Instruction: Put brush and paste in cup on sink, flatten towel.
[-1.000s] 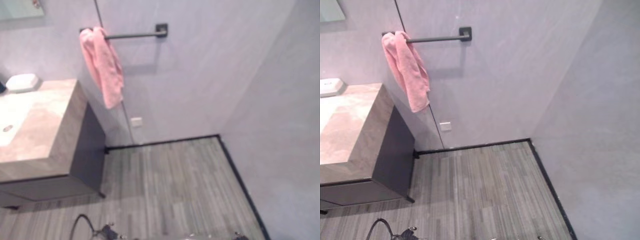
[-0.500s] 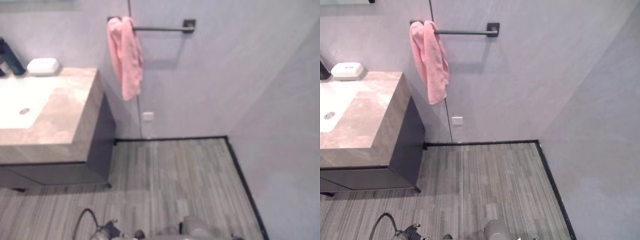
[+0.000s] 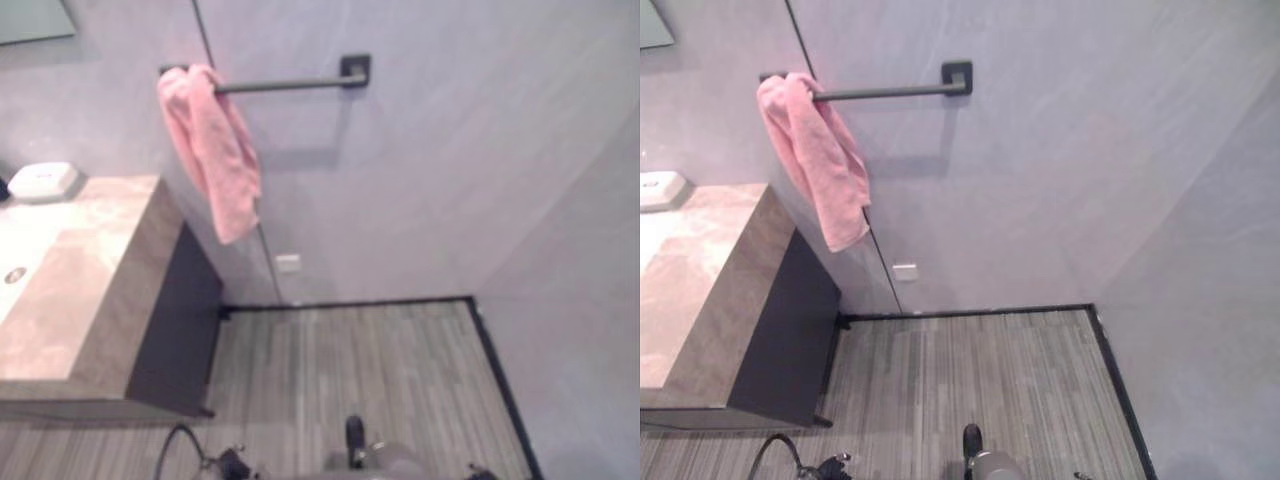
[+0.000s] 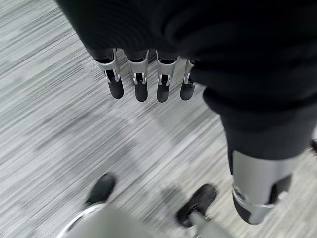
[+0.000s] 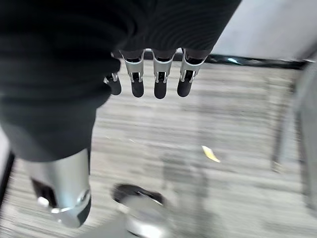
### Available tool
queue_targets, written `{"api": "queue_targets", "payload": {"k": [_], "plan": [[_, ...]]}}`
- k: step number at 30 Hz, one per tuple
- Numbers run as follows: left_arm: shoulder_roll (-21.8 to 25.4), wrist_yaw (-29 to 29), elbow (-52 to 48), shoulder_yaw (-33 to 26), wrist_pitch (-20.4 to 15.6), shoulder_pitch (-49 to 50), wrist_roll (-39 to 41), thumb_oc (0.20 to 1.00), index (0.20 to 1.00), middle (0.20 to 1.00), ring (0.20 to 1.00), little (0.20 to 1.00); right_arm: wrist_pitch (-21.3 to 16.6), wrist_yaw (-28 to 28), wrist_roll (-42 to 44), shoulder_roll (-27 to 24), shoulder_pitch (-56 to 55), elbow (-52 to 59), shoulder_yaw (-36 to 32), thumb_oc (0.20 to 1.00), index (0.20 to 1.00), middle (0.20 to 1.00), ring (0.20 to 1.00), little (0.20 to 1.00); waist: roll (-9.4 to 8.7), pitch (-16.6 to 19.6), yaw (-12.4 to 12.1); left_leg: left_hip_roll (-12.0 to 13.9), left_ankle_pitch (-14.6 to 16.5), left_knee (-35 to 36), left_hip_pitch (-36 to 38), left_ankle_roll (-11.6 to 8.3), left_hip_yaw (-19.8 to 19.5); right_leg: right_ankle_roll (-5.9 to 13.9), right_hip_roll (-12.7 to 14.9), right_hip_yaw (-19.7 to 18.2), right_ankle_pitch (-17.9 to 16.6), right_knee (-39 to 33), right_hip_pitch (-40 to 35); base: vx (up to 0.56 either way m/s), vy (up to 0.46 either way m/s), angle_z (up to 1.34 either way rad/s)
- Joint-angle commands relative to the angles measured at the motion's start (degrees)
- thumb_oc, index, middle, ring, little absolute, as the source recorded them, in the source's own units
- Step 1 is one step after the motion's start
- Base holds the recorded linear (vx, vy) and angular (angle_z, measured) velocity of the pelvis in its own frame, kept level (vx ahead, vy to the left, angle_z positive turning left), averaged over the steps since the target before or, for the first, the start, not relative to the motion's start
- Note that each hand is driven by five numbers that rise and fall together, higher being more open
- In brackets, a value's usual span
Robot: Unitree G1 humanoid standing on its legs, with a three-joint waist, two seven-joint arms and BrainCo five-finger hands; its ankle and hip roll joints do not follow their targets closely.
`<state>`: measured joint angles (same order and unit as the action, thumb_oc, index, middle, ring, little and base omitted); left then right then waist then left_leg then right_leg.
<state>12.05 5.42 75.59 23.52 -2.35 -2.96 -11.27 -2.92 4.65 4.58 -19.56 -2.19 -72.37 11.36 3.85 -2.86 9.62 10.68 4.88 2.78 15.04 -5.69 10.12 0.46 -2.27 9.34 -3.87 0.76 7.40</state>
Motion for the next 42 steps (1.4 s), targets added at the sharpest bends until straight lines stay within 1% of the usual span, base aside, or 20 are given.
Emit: {"api": "queue_targets", "payload": {"k": [1,2,3,4,7,8,10,12,13,14,15,16,19,21,23,25,30,31,35,42], "plan": [[2.65,0.33,0.26,0.20,-0.33,-0.89,-0.81,1.000,1.000,1.000,1.000,1.000,-0.53,0.51,1.49,1.64,0.25,-2.64,-0.12,1.000,1.000,1.000,1.000,1.000,-2.93,-0.61,1.30,-8.15,-2.80,-1.55,1.64,2.56,-0.86,5.11,3.16,-1.97,-2.76,4.34,3.23,0.24,-0.160,0.13],[2.77,0.48,0.23,0.25,-0.27,-0.97,-0.88,1.000,1.000,1.000,1.000,1.000,-0.71,0.68,2.09,1.51,0.40,-2.37,-0.26,1.000,1.000,1.000,1.000,1.000,-2.90,-0.54,1.43,-7.49,-3.97,-3.77,1.26,1.90,-0.92,4.49,2.69,-1.83,-2.00,4.49,2.45,0.34,-0.250,0.12],[3.14,0.55,0.19,0.29,-0.18,-1.26,-0.86,1.000,1.000,1.000,1.000,1.000,-1.21,0.53,3.01,1.14,0.54,-1.76,-0.28,1.000,1.000,1.000,1.000,1.000,-3.09,-0.68,1.32,-6.26,-8.27,-10.57,-0.44,0.13,-1.63,2.94,1.40,-2.05,-0.84,4.11,-0.14,0.25,-0.193,0.11],[3.17,0.55,0.20,0.29,-0.17,-1.27,-0.86,1.000,1.000,1.000,1.000,1.000,-1.21,0.53,3.02,1.18,0.56,-1.77,-0.28,1.000,1.000,1.000,1.000,1.000,-3.21,-0.56,1.36,-6.38,-8.42,-10.55,-0.63,0.14,-1.68,2.94,1.52,-2.05,-0.96,4.02,-0.02,0.25,-0.210,0.06],[4.40,0.83,-0.50,0.40,-0.19,-1.80,-0.55,1.000,1.000,1.000,1.000,1.000,-1.49,0.59,2.90,0.49,0.69,-1.34,0.47,1.000,1.000,1.000,1.000,1.000,-5.69,-1.48,0.09,-6.11,-14.04,-25.97,-7.69,-1.03,-3.46,0.62,1.58,-3.41,-0.23,2.84,-3.20,0.21,-0.201,-0.15],[4.76,1.13,-0.66,0.42,-0.17,-1.99,-0.25,1.000,1.000,1.000,1.000,1.000,-1.32,0.68,2.48,-0.14,0.88,-1.60,0.79,1.000,1.000,1.000,1.000,1.000,-6.83,-2.17,-0.90,-6.48,-14.64,-30.53,-10.16,-0.47,-4.03,-0.28,1.56,-4.53,0.45,2.12,-4.94,0.24,-0.196,-0.38],[4.92,1.31,-0.66,0.20,-0.14,-2.06,0.09,1.000,1.000,1.000,1.000,1.000,-1.22,0.73,2.36,-0.36,0.90,-1.80,0.82,1.000,1.000,1.000,1.000,1.000,-7.09,-2.45,-1.17,-5.99,-14.26,-30.52,-11.75,0.08,-3.58,-0.37,1.60,-5.03,0.88,1.99,-5.63,0.19,-0.092,-0.46],[5.36,1.93,-0.34,-0.71,-0.14,-2.18,0.43,1.000,1.000,1.000,1.000,1.000,-1.03,0.99,1.74,-0.86,0.29,-2.51,0.40,1.000,1.000,1.000,1.000,1.000,-8.03,-2.53,-1.59,-3.07,-11.93,-25.03,-16.42,1.43,1.31,0.38,2.86,-5.24,1.57,0.49,-8.44,0.22,-0.041,-0.14],[5.36,1.93,-0.34,-0.70,-0.14,-2.15,0.43,1.000,1.000,1.000,1.000,1.000,-1.03,0.99,1.73,-0.87,0.27,-2.51,0.39,1.000,1.000,1.000,1.000,1.000,-8.01,-2.61,-1.69,-3.06,-11.80,-25.05,-16.25,1.46,1.41,0.43,2.86,-5.32,1.60,0.42,-8.60,0.16,0.026,0.11],[5.62,2.12,-0.42,-0.85,-0.17,-1.92,0.55,1.000,1.000,1.000,1.000,1.000,-1.02,1.18,1.49,-0.95,0.08,-2.59,0.25,1.000,1.000,1.000,1.000,1.000,-8.08,-2.67,-2.11,-2.98,-10.99,-21.37,-17.26,1.67,2.22,0.92,3.23,-5.75,1.72,0.10,-9.42,0.14,0.074,-0.01],[5.75,2.42,-0.48,-1.14,-0.18,-1.70,0.71,1.000,1.000,1.000,1.000,1.000,-0.84,1.24,1.18,-1.33,0.08,-2.70,0.10,1.000,1.000,1.000,1.000,1.000,-7.67,-2.73,-2.28,-2.87,-10.95,-18.33,-17.66,1.55,1.71,1.25,3.16,-6.16,2.17,0.49,-9.46,0.27,0.171,-0.22],[5.81,2.88,-0.13,-1.90,-0.31,-1.11,1.34,1.000,1.000,1.000,1.000,1.000,-0.79,1.41,0.43,-1.59,0.06,-2.66,0.13,1.000,1.000,1.000,1.000,1.000,-6.96,-3.18,-2.88,-3.02,-12.08,-11.09,-18.65,0.95,-0.52,1.71,3.28,-7.50,3.53,1.16,-10.32,0.25,0.187,-0.34],[6.15,3.29,0.65,-3.02,-0.67,-0.70,2.53,1.000,1.000,1.000,1.000,1.000,-1.03,1.43,-0.32,-1.97,0.50,-2.58,0.26,1.000,1.000,1.000,1.000,1.000,-6.59,-3.52,-3.40,-1.86,-14.41,-8.38,-19.04,-0.41,-3.97,2.32,3.64,-9.54,4.17,1.62,-11.25,0.18,0.114,-0.52],[6.30,3.17,0.66,-3.31,-0.74,-0.44,2.60,1.000,1.000,1.000,1.000,1.000,-1.13,1.35,-0.34,-1.82,0.44,-2.64,0.20,1.000,1.000,1.000,1.000,1.000,-6.45,-3.14,-3.46,-2.14,-13.63,-6.97,-17.98,-0.33,-4.52,2.57,3.70,-10.05,4.06,1.09,-11.51,0.14,0.083,-0.71],[6.17,3.18,0.86,-3.51,-0.77,-0.18,2.51,1.000,1.000,1.000,1.000,1.000,-1.13,1.26,-0.23,-1.58,-0.03,-2.78,-0.41,1.000,1.000,1.000,1.000,1.000,-5.55,-2.32,-3.15,-1.96,-13.94,-1.55,-15.52,-0.72,-3.57,3.13,3.85,-10.16,4.08,0.15,-11.95,0.17,0.135,-0.40],[5.83,3.25,0.46,-3.07,-1.00,-0.51,2.90,1.000,1.000,1.000,1.000,1.000,-0.97,1.43,-0.08,-1.90,0.22,-2.82,-0.68,1.000,1.000,1.000,1.000,1.000,-4.65,-2.44,-3.11,-2.30,-15.38,0.22,-15.32,-0.98,-5.01,3.86,4.62,-10.43,3.64,-0.77,-11.77,0.13,0.238,0.07],[5.12,3.14,-0.46,-1.11,-1.37,-0.50,1.48,1.000,1.000,1.000,1.000,1.000,-0.61,1.80,-0.08,-1.86,1.29,-3.08,-1.38,1.000,1.000,1.000,1.000,1.000,-3.35,-1.88,-3.03,-5.22,-10.11,1.83,-14.01,0.74,-3.86,6.48,8.43,-11.33,2.45,-2.59,-11.71,0.16,0.305,0.04],[5.24,3.18,-0.93,-0.38,-1.76,-0.31,0.99,1.000,1.000,1.000,1.000,1.000,-0.91,1.90,0.12,-1.32,2.09,-1.70,-0.94,1.000,1.000,1.000,1.000,1.000,-3.38,-2.02,-3.41,-6.18,-8.62,1.26,-13.53,1.72,-2.54,7.36,9.73,-12.33,1.73,-2.21,-11.56,0.14,0.277,-0.12],[5.98,3.67,-2.29,-0.27,-2.09,-0.33,0.77,1.000,1.000,1.000,1.000,1.000,-1.76,2.12,-0.89,-0.25,3.61,2.31,1.62,1.000,1.000,1.000,1.000,1.000,-3.82,-2.33,-4.32,-7.60,-6.99,0.53,-13.13,3.18,-0.70,8.61,10.94,-13.78,0.10,0.95,-9.44,0.06,0.224,-0.40],[6.21,3.84,-2.07,-1.06,-1.97,-0.53,1.01,1.000,1.000,1.000,1.000,1.000,-1.95,1.96,-0.85,0.61,3.81,2.92,1.96,1.000,1.000,1.000,1.000,1.000,-4.63,-2.10,-4.19,-9.31,-5.58,2.19,-10.50,5.02,-0.27,10.38,11.11,-14.96,-3.00,9.12,-6.74,0.02,0.140,-0.09]]}}
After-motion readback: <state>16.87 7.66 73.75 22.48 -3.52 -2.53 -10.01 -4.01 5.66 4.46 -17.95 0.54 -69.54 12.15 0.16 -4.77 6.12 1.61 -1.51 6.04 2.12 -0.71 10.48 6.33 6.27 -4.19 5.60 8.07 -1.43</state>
